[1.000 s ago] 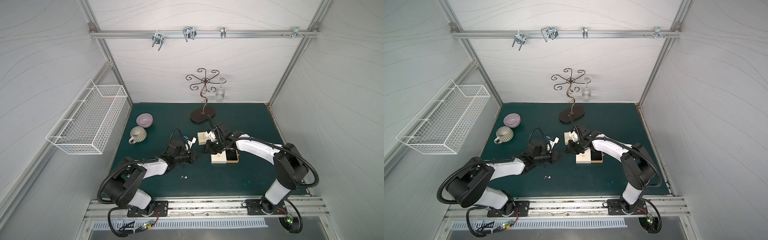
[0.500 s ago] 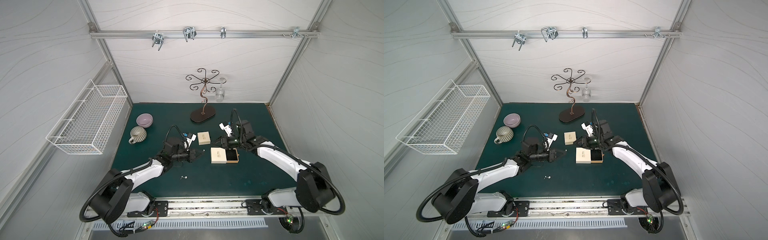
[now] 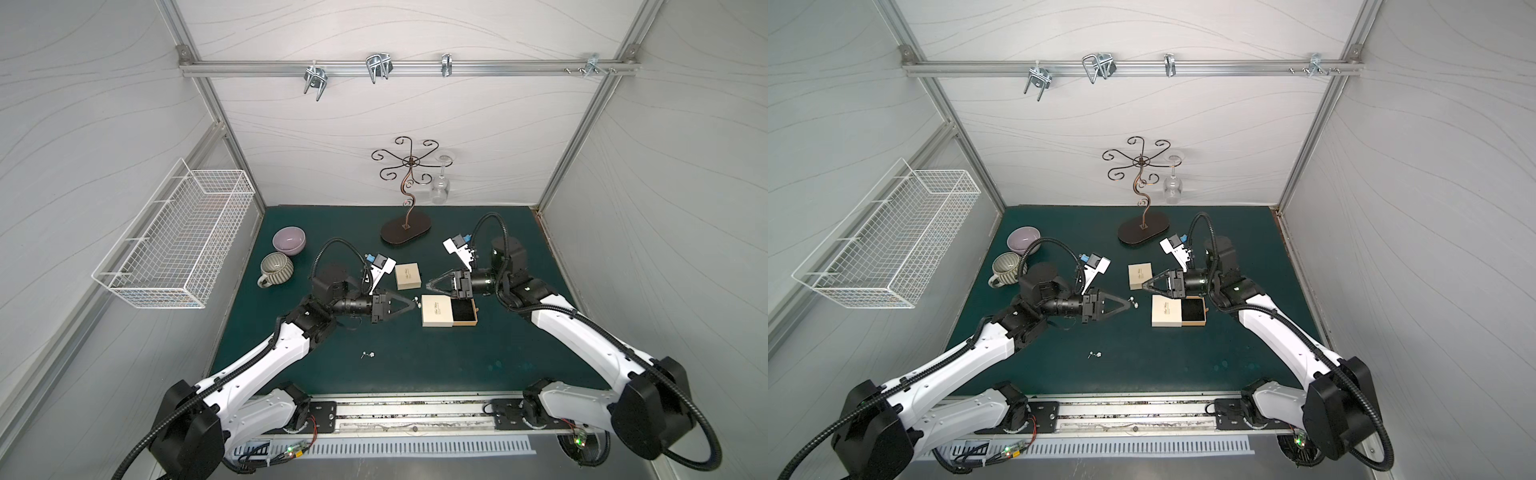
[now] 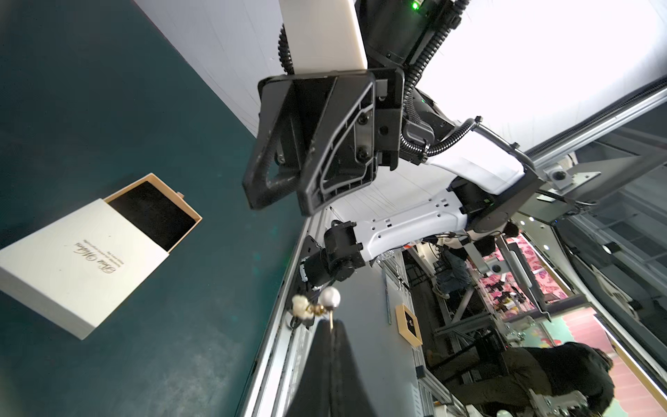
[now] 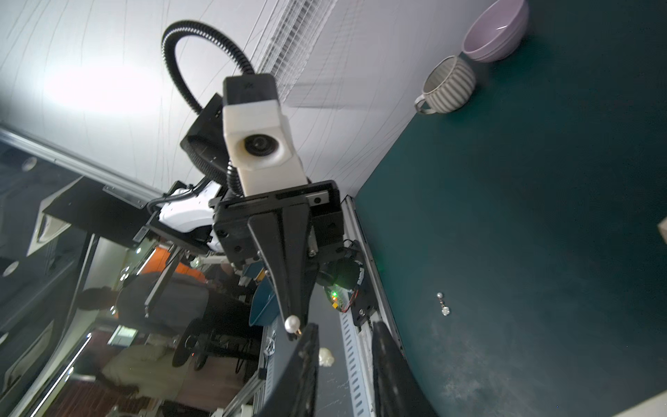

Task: Place the earrings into the drawer-style jewelry box
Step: Pick up the earring from the center of the board.

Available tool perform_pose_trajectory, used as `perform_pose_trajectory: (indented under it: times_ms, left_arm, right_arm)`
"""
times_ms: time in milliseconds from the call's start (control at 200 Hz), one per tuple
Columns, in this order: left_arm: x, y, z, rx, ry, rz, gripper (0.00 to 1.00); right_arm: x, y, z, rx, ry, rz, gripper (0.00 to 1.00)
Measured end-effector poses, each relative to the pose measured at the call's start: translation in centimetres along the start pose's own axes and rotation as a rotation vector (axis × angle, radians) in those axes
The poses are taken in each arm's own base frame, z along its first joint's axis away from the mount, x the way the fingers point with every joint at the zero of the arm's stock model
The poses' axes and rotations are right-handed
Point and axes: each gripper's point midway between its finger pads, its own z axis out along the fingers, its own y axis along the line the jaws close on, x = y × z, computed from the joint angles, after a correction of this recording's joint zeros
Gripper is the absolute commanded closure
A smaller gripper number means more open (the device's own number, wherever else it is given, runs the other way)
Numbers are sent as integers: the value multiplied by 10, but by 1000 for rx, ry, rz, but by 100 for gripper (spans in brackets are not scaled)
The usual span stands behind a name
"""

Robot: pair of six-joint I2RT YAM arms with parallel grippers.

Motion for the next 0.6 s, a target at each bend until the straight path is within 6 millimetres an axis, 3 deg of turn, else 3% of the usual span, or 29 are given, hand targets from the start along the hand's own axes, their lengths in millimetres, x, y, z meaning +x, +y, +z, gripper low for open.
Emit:
perform_pose_trajectory:
  times_ms: [185, 600]
  left_arm:
    - [3, -10, -2, 21, 35, -13, 100]
    - [4, -16, -3, 40, 53, -24, 100]
  right_arm:
    - [4, 22, 8, -70, 47, -38, 69]
    - [22, 36, 17, -125, 117, -84, 71]
